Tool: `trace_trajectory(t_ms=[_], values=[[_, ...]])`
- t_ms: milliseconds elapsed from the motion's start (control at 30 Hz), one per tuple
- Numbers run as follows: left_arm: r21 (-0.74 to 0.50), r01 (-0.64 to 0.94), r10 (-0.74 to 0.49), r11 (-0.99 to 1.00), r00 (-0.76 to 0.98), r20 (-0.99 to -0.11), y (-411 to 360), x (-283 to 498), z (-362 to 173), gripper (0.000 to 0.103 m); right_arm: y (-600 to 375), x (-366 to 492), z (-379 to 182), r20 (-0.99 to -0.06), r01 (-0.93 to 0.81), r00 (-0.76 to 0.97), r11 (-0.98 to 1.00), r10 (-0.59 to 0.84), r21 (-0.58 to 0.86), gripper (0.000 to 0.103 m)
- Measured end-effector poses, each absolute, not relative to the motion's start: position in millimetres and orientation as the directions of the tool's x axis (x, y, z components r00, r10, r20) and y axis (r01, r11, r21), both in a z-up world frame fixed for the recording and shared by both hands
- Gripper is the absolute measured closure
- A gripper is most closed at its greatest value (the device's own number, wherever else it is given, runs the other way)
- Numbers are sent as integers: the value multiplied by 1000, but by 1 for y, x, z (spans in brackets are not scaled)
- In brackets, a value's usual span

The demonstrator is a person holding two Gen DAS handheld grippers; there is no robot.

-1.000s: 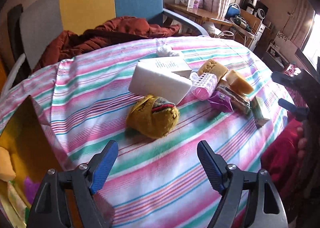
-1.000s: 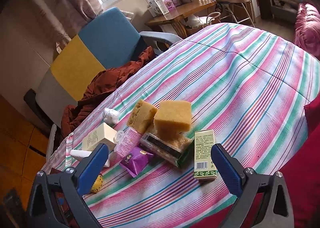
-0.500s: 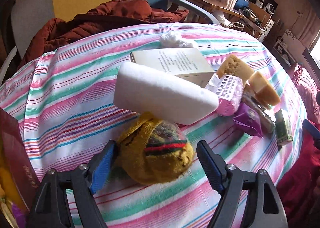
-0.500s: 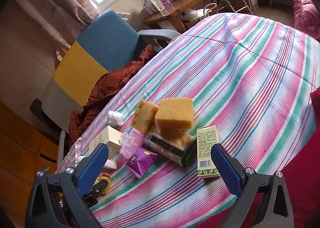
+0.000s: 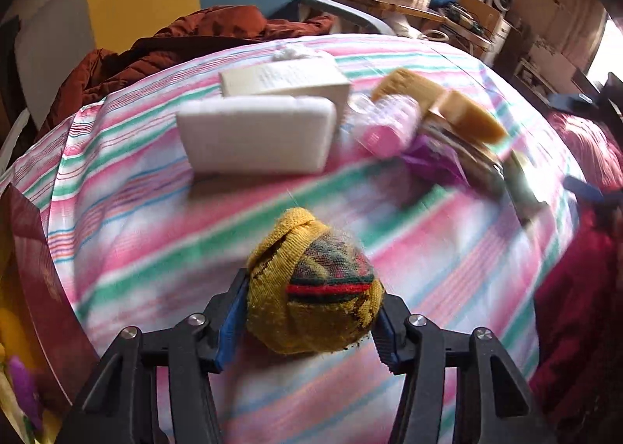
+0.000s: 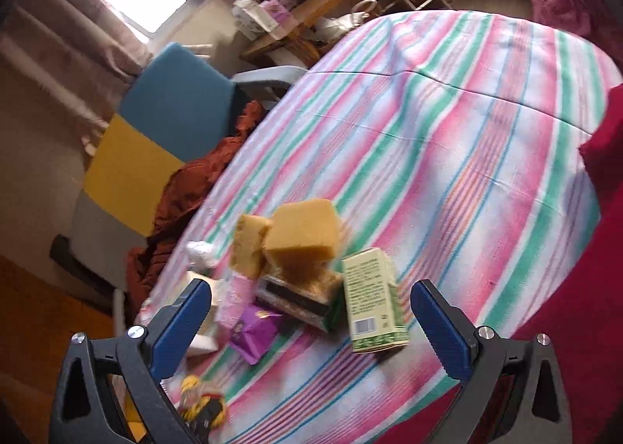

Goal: Organize objects
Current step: 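Grasp the green-and-white box with the right gripper while the left gripper holds the knitted ball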

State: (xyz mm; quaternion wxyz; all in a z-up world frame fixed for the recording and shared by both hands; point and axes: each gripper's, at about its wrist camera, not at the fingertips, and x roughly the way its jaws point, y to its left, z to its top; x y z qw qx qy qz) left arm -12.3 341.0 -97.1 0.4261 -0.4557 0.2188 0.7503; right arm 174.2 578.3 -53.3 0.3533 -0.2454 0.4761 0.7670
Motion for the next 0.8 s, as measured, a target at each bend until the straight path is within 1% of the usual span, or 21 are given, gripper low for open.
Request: trace_trajectory(t_ms=[133, 233, 300, 400, 433, 467, 533, 600, 633, 700, 733, 767, 800], values=[[-50, -861, 462, -506, -221, -859, 325, 9, -98, 47, 578, 157, -61, -798, -837, -532, -317, 284, 446, 0], [-48, -871, 480, -488, -222, -848, 316, 13, -99, 47, 574, 145, -62, -819, -831, -517, -374, 249, 412, 1], [-57, -875, 490, -482, -214, -845, 313, 14, -99, 47, 571, 136, -62, -840, -828, -495, -415, 223, 378, 4], [-76, -871, 499, -486, -205, -842, 313, 12, -100, 47, 574, 127, -63, -880, -831, -435, -461, 192, 310, 15], [-78, -870, 500, -486, -204, -842, 313, 12, -100, 46, 576, 125, -63, -894, -836, -407, -471, 189, 281, 20], [-81, -869, 502, -487, -203, -841, 313, 12, -101, 46, 580, 125, -63, -904, -837, -389, -479, 180, 265, 22], [-90, -866, 506, -492, -200, -839, 313, 11, -101, 46, 588, 121, -67, -932, -836, -329, -506, 153, 212, 23], [-92, -865, 508, -493, -200, -838, 313, 11, -101, 46, 596, 120, -75, -954, -836, -262, -528, 144, 150, 28], [-95, -864, 510, -494, -200, -837, 313, 11, -102, 46, 598, 118, -82, -965, -831, -225, -544, 133, 119, 32], [-95, -864, 513, -494, -202, -835, 312, 12, -102, 46, 602, 116, -96, -976, -821, -200, -558, 83, 121, 48], [-93, -866, 514, -492, -203, -833, 312, 12, -102, 46, 604, 115, -102, -978, -818, -203, -557, 45, 144, 64], [-97, -865, 519, -493, -203, -831, 310, 12, -101, 47, 604, 116, -102, -979, -822, -198, -554, 57, 134, 72], [-103, -862, 523, -496, -202, -828, 309, 12, -100, 49, 603, 118, -97, -974, -819, -210, -558, 79, 131, 72]])
